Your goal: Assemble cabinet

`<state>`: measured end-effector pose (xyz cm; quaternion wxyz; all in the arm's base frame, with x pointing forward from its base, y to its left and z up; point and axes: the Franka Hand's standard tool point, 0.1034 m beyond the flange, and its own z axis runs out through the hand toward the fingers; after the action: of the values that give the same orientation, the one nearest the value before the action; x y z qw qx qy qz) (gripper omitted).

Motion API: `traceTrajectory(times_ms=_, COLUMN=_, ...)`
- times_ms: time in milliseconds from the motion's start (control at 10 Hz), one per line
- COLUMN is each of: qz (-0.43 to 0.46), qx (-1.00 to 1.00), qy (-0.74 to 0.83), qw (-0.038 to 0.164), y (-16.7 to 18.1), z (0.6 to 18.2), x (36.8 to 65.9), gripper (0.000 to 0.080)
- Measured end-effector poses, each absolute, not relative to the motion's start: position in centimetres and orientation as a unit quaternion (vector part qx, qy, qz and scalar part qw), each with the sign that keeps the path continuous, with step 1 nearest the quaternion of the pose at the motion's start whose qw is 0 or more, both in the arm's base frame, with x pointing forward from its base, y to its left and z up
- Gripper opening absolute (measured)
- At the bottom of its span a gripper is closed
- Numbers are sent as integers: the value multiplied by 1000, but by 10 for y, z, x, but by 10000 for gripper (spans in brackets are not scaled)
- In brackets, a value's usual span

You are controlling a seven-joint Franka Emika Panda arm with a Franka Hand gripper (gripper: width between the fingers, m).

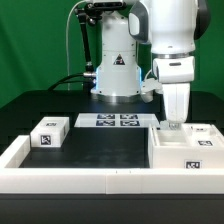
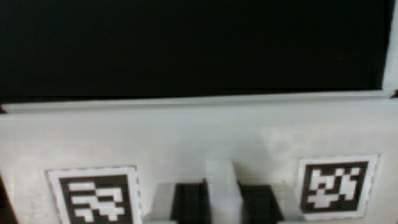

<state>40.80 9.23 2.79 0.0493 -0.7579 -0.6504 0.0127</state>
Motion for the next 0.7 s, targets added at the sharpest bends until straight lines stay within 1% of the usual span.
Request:
traceTrajectory(times_ms=100, qz=9, qx=-760, qy=-648, qw=41, y=92, z=39, x=410, gripper=69)
traceTrajectory(times_ms=400, qz=9, qx=-763, qy=-646, qw=30, y=91, z=54, x=415, gripper=70)
traceTrajectory(times_ms=700, qz=14, qx=-768, qy=-639, qw=29, y=76, z=59, x=425, gripper=70)
